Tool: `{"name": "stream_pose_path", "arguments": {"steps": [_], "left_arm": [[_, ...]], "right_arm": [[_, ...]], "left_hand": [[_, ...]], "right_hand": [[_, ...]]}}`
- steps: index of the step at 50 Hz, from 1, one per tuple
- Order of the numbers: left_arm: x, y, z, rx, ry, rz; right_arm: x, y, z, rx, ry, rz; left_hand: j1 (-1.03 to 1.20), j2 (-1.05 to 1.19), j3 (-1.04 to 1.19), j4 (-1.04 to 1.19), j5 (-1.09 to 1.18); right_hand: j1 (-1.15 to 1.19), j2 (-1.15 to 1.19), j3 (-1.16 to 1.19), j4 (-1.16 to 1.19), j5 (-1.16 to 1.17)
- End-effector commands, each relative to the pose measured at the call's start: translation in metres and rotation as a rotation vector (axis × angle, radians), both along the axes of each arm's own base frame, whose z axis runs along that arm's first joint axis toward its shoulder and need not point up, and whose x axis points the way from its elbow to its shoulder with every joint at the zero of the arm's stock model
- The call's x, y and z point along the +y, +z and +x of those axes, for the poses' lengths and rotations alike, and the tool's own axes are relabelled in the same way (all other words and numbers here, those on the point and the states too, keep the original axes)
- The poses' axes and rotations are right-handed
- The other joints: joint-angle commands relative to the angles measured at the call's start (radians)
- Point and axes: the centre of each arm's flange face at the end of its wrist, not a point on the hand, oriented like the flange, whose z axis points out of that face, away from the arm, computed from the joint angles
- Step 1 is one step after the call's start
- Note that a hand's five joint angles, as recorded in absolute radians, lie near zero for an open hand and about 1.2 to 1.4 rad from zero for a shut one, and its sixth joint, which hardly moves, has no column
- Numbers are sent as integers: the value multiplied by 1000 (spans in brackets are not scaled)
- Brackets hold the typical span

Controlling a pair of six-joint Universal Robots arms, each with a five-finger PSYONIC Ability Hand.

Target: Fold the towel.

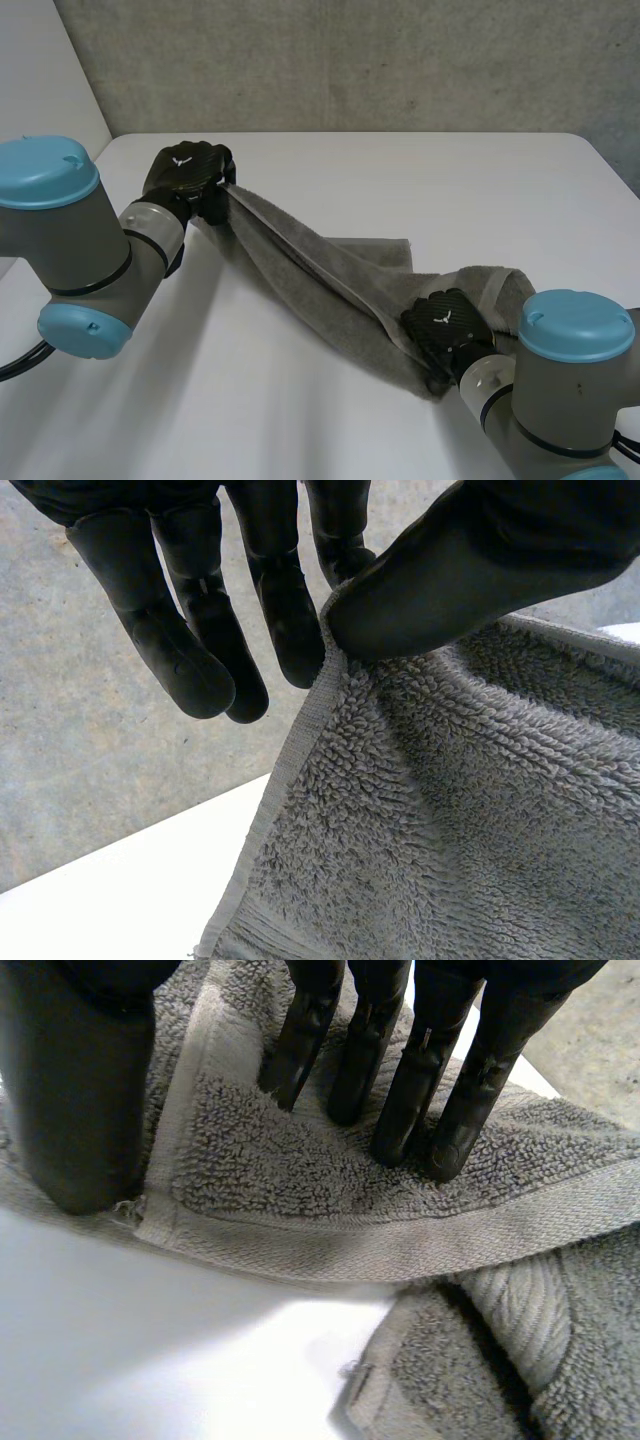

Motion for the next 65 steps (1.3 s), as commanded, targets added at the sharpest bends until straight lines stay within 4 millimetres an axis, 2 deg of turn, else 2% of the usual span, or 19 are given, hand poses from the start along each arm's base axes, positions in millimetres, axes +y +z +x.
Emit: {"name": "stream_pose_path", "arguments": {"steps": [1,23,26,28,31,34,36,39,43,50,52,53,55,56,57,58,60,63,65], "left_arm": [[0,0,0,0,0,0],[-1,0,0,0,0,0],[-1,0,1,0,2,0],[-1,0,1,0,2,0],[-1,0,1,1,2,-1],[-2,2,1,1,3,-6],[-5,5,0,2,3,-21],[-8,10,1,4,7,-40],[-25,30,-4,24,8,-135],[-52,55,-16,-24,-7,-284],[-60,81,-20,-35,2,-395],[-60,81,-20,-34,2,-396],[-64,113,-22,25,16,-542],[-64,114,-22,26,17,-543],[-62,132,-25,77,19,-635],[-62,133,-25,78,19,-636],[-54,169,-20,176,31,-779],[-48,178,-16,233,20,-789],[-47,174,-15,247,7,-761]], "right_arm": [[-4,4,2,-4,-5,-22],[-26,16,3,11,-13,-86],[-27,17,3,9,-13,-91],[-29,20,3,11,-11,-102],[-30,25,4,8,-7,-115],[-32,37,6,8,-1,-145],[-39,67,5,-20,-9,-209],[-46,82,4,-38,-21,-245],[-65,123,7,-44,4,-294],[-111,124,18,62,53,-194],[-134,162,29,16,44,-351],[-134,162,29,16,44,-352],[-157,209,39,-150,4,-654],[-157,209,40,-151,3,-655],[-167,221,41,-250,-14,-794],[-167,221,41,-251,-14,-795],[-162,254,36,-402,-38,-1050],[-141,276,30,-443,-20,-1111],[-144,261,32,-421,-15,-1055]], "left_hand": [[-99,-179,-204,-180,-358],[-99,-179,-204,-180,-358],[-99,-179,-204,-180,-358],[-99,-179,-204,-180,-358],[-99,-179,-204,-180,-358],[-99,-179,-204,-180,-358],[-99,-179,-204,-180,-358],[-99,-179,-204,-180,-358],[-99,-179,-204,-180,-358],[-99,-179,-204,-180,-358],[-99,-179,-204,-180,-358],[-99,-179,-204,-180,-358],[-99,-179,-204,-180,-358],[-99,-179,-204,-180,-358],[-99,-179,-204,-180,-358],[-99,-179,-204,-180,-358],[-99,-179,-204,-180,-358],[-99,-179,-204,-180,-358],[-99,-179,-204,-180,-358]], "right_hand": [[33,56,24,24,78],[194,218,186,186,240],[379,403,371,371,425],[741,764,732,732,786],[742,766,734,734,788],[742,766,734,734,788],[742,766,734,734,788],[742,766,734,734,788],[742,766,734,734,788],[742,766,734,734,788],[742,766,734,734,788],[742,766,734,734,788],[742,766,734,734,788],[742,766,734,734,788],[742,766,734,734,788],[742,766,734,734,788],[742,766,734,734,788],[742,766,734,734,788],[742,766,734,734,788]]}}
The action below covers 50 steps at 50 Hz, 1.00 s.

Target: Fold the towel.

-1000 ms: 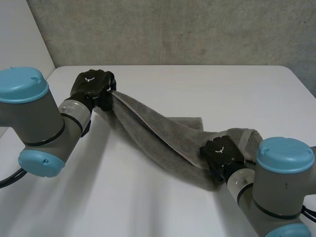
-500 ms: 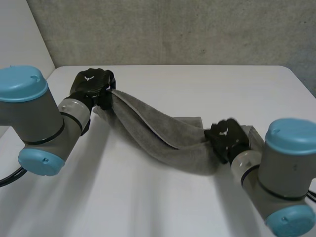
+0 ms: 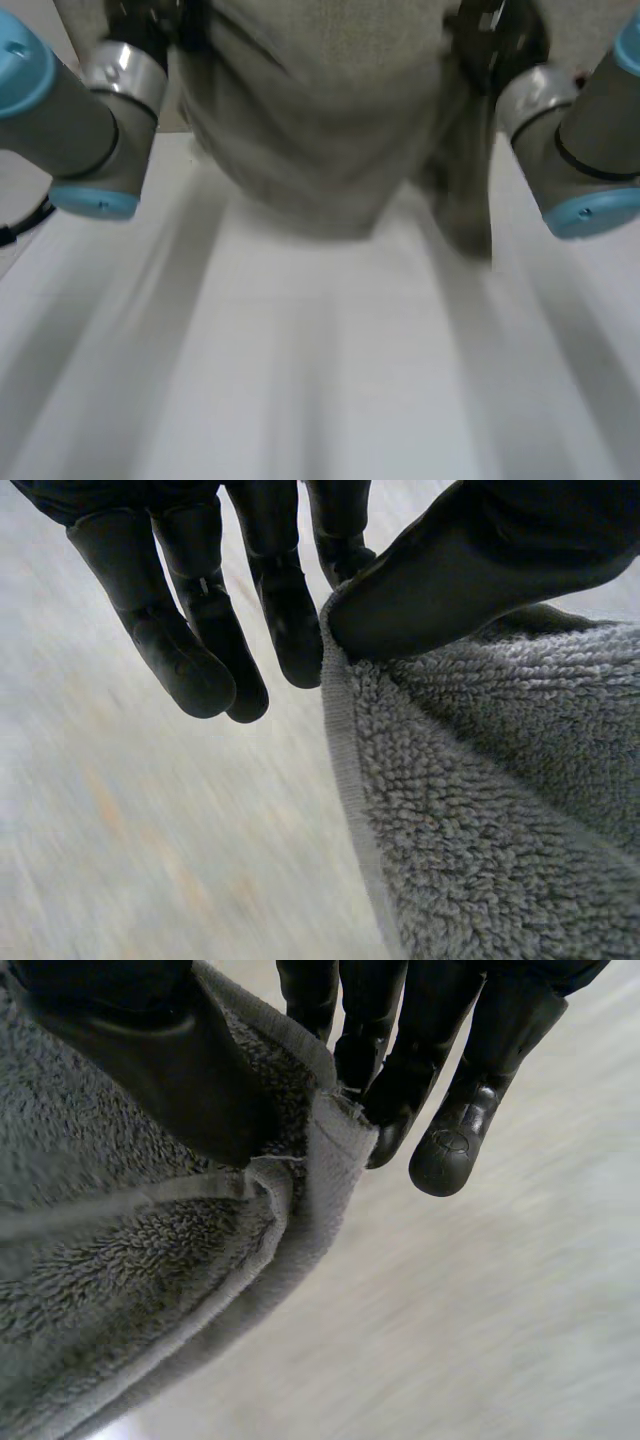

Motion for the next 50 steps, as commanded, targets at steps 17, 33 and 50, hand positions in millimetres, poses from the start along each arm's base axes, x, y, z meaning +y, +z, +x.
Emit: {"name": "stream_pose_path", "arguments": {"steps": [17,33,50], "left_arm": [[46,-149,19,-182,-96,532],[82,-196,29,-370,-92,629],[82,-189,30,-363,-88,614]], "right_arm": [[57,-163,-12,239,116,670],[92,-212,-34,302,80,912],[103,-198,-39,282,79,857]], "left_hand": [[-99,-179,-204,-180,-356],[-99,-179,-204,-180,-356],[-99,-179,-204,-180,-356]], "right_hand": [[79,90,53,55,74],[-185,-175,-212,-210,-190],[-392,-382,-419,-417,-397]]}}
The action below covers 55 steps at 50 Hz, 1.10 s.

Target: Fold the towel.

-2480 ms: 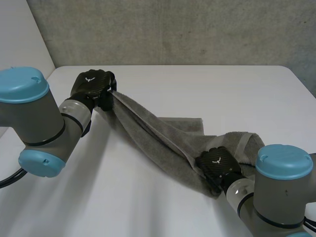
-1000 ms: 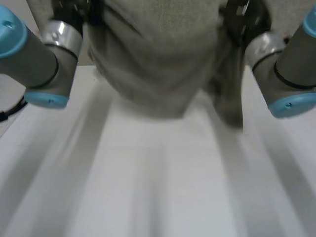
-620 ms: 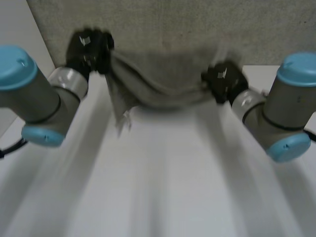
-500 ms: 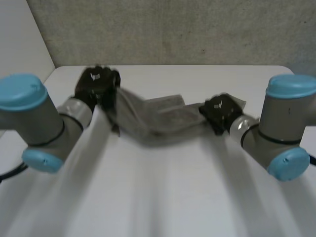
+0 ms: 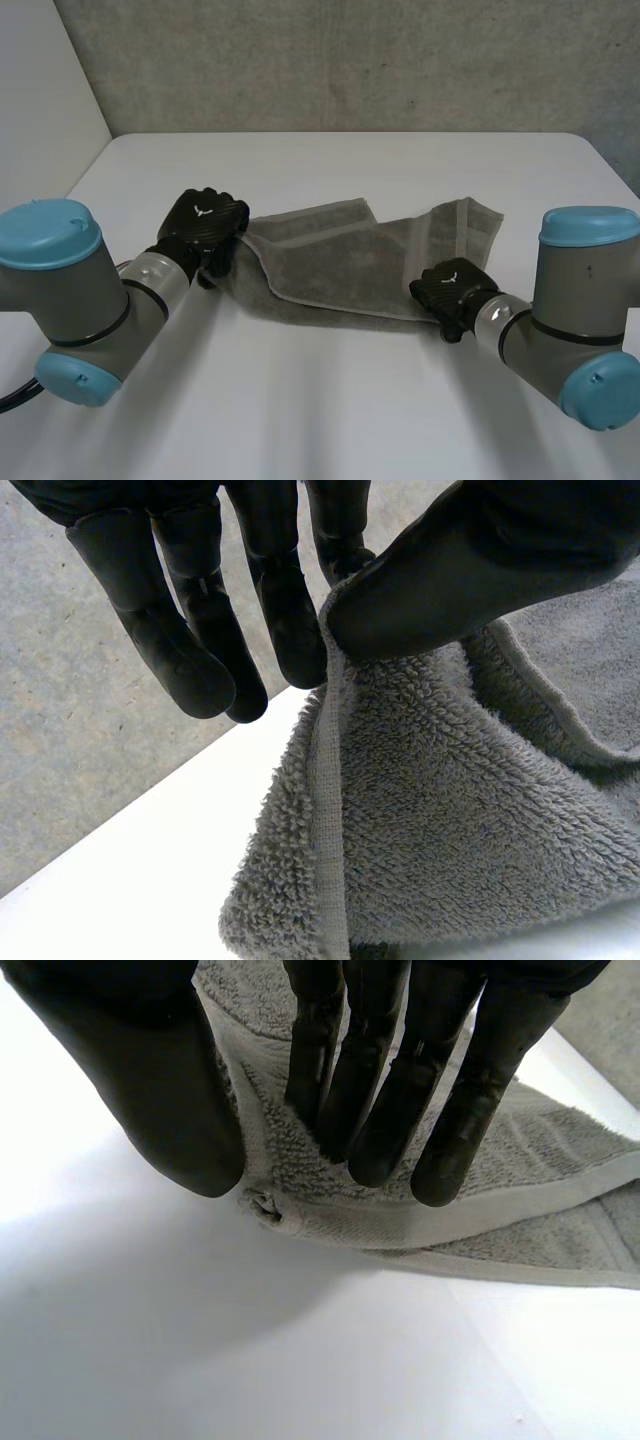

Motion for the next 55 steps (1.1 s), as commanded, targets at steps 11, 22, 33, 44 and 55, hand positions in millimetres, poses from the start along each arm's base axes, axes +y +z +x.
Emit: {"name": "stream_pose_path", "arguments": {"steps": [11,22,33,44,55], "left_arm": [[0,0,0,0,0,-1],[-1,0,0,0,2,-1],[-10,1,8,3,29,-8],[-13,-5,12,-6,49,10],[-16,35,20,7,66,-32]], "right_arm": [[-2,13,0,-20,-3,-69],[-7,14,3,-15,3,-89],[-29,51,10,-92,-15,-207],[-40,166,-21,-377,-156,-457],[-20,185,-29,-192,-128,-433]], "left_hand": [[-99,-179,-202,-180,-356],[-99,-179,-202,-180,-356],[-99,-179,-202,-180,-356],[-99,-179,-202,-180,-356],[-99,-179,-202,-180,-356]], "right_hand": [[14,-12,0,-7,13],[447,422,434,426,447],[447,422,434,426,447],[447,422,434,426,447],[447,422,434,426,447]]}}
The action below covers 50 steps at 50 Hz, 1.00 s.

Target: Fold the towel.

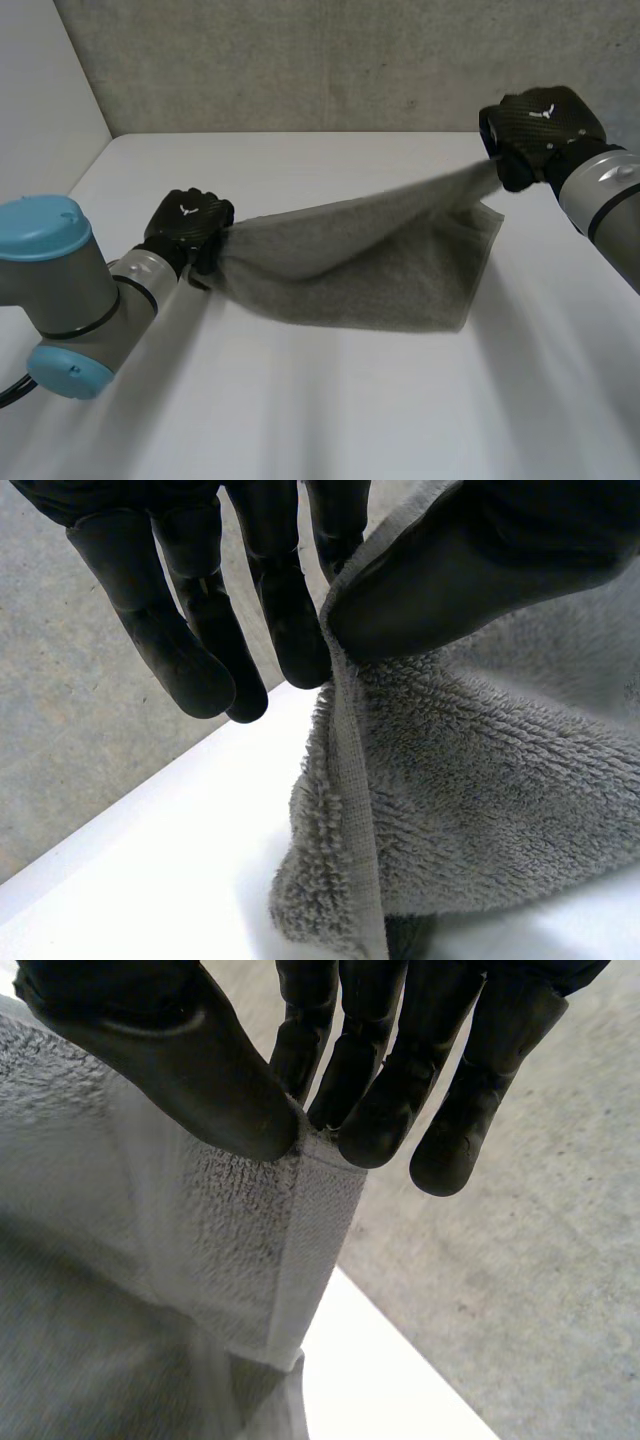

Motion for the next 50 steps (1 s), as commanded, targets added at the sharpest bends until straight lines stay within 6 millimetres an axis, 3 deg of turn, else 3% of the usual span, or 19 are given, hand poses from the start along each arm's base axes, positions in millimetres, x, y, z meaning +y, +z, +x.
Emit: {"name": "stream_pose_path", "arguments": {"steps": [1,2,4,5,7,12,18,20,21,23,26,32,36,37,39,40,42,46,50], "left_arm": [[-1,64,9,40,21,-94],[-1,64,9,40,21,-94],[8,108,10,75,16,-186],[8,109,10,75,16,-187],[18,147,10,112,2,-286],[29,188,12,159,-26,-375],[21,178,9,135,-26,-313],[1,144,4,89,-22,-195],[1,144,4,89,-22,-195],[-16,116,-3,22,-26,-118],[-36,89,-9,-67,-25,-101],[-64,77,-20,-175,-36,-188],[-89,124,-29,-94,6,-448],[-89,124,-29,-93,6,-449],[-88,168,-36,72,23,-648],[-88,168,-36,73,23,-649],[-76,225,-27,272,37,-799],[-69,244,-14,386,33,-758],[-70,219,-9,390,18,-565]], "right_arm": [[15,51,-6,90,-11,-131],[15,51,-6,90,-11,-132],[29,96,-15,60,-40,-244],[29,96,-15,60,-40,-245],[34,117,-25,52,-63,-276],[34,118,-29,73,-68,-233],[22,86,-15,140,-28,-111],[13,57,1,223,16,-42],[13,57,1,223,16,-41],[1,25,13,299,35,25],[-17,0,22,347,21,60],[-43,0,43,311,1,-34],[-71,43,58,102,-52,-345],[-71,43,58,101,-53,-346],[-75,79,57,-74,-110,-576],[-75,79,56,-75,-111,-577],[-56,118,47,-172,-141,-748],[-47,120,47,-175,-115,-729],[-43,90,50,-82,-47,-553]], "left_hand": [[-99,-180,-201,-180,-356],[-99,-180,-201,-180,-356],[-99,-180,-201,-180,-356],[-99,-180,-201,-180,-356],[-99,-180,-201,-180,-356],[-99,-180,-201,-180,-356],[-99,-180,-201,-180,-356],[-99,-180,-201,-180,-356],[-99,-180,-201,-180,-356],[-99,-180,-201,-180,-356],[-99,-180,-201,-180,-356],[-99,-180,-201,-180,-356],[-99,-180,-201,-180,-356],[-99,-180,-201,-180,-356],[-99,-180,-201,-180,-356],[-99,-180,-201,-180,-356],[-99,-180,-201,-180,-356],[-99,-180,-201,-180,-356],[-99,-180,-201,-180,-356]], "right_hand": [[60,65,49,51,49],[60,65,49,51,49],[60,65,49,51,49],[60,65,49,51,49],[60,65,49,51,49],[60,65,49,51,49],[60,65,49,51,49],[60,65,49,51,49],[60,65,49,51,49],[60,65,49,51,49],[60,65,49,51,49],[60,65,49,51,49],[60,65,49,51,49],[60,65,49,51,49],[60,65,49,51,49],[60,65,49,51,49],[60,65,49,51,49],[60,65,49,51,49],[60,65,49,51,49]]}}
